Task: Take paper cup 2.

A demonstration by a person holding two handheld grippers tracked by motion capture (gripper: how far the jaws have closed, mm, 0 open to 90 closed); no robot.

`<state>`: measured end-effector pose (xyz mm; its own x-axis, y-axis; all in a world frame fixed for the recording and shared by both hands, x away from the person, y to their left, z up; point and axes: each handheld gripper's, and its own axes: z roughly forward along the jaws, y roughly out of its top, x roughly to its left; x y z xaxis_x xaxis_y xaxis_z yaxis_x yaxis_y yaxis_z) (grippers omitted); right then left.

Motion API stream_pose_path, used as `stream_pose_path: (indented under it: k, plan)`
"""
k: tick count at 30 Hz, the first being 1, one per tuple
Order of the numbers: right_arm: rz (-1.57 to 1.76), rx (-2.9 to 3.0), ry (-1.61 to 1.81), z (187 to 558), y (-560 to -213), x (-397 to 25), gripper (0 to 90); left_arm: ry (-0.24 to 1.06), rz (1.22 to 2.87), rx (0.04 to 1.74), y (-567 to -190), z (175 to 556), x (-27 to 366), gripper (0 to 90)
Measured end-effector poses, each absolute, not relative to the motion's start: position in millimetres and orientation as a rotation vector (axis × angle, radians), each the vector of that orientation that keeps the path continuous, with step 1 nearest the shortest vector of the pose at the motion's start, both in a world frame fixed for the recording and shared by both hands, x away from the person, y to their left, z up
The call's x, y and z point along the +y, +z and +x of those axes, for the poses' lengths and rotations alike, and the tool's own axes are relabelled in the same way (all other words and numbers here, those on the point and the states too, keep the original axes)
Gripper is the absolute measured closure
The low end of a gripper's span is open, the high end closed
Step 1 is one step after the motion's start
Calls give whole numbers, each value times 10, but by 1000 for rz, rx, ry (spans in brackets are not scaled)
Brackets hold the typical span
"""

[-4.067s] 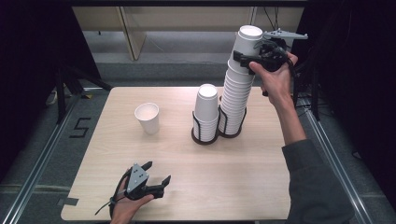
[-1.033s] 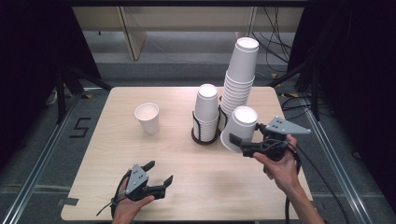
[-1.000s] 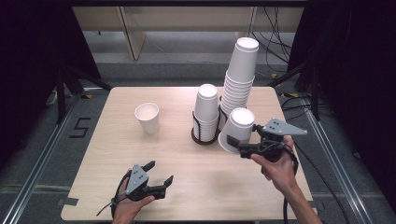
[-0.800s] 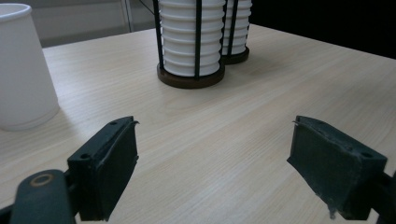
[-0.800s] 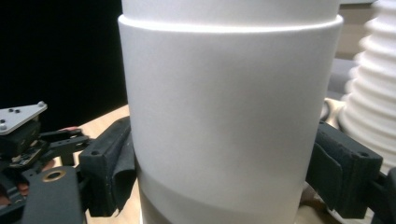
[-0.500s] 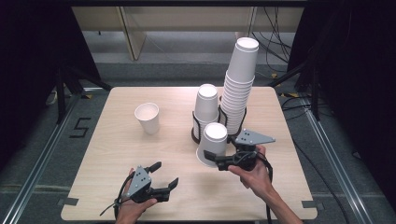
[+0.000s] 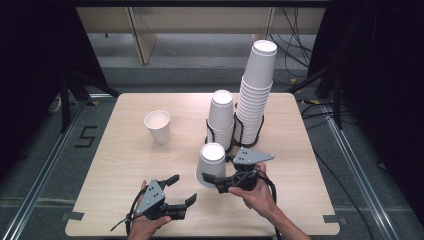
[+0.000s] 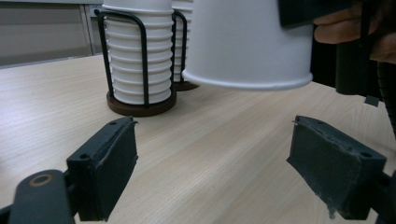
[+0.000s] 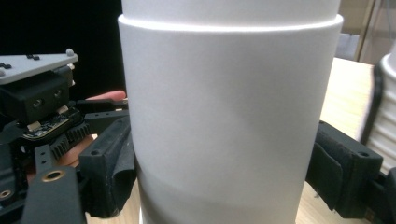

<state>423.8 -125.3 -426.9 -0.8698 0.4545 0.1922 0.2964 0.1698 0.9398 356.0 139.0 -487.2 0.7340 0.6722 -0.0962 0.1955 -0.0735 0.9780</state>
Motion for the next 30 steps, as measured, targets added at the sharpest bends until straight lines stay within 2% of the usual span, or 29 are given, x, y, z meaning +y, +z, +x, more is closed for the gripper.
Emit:
stream_pose_path:
  k: [30]
  plan:
    - [617, 2378, 1807, 4188, -4366, -897, 187, 459, 1618, 678, -4824, 3538, 1374, 143]
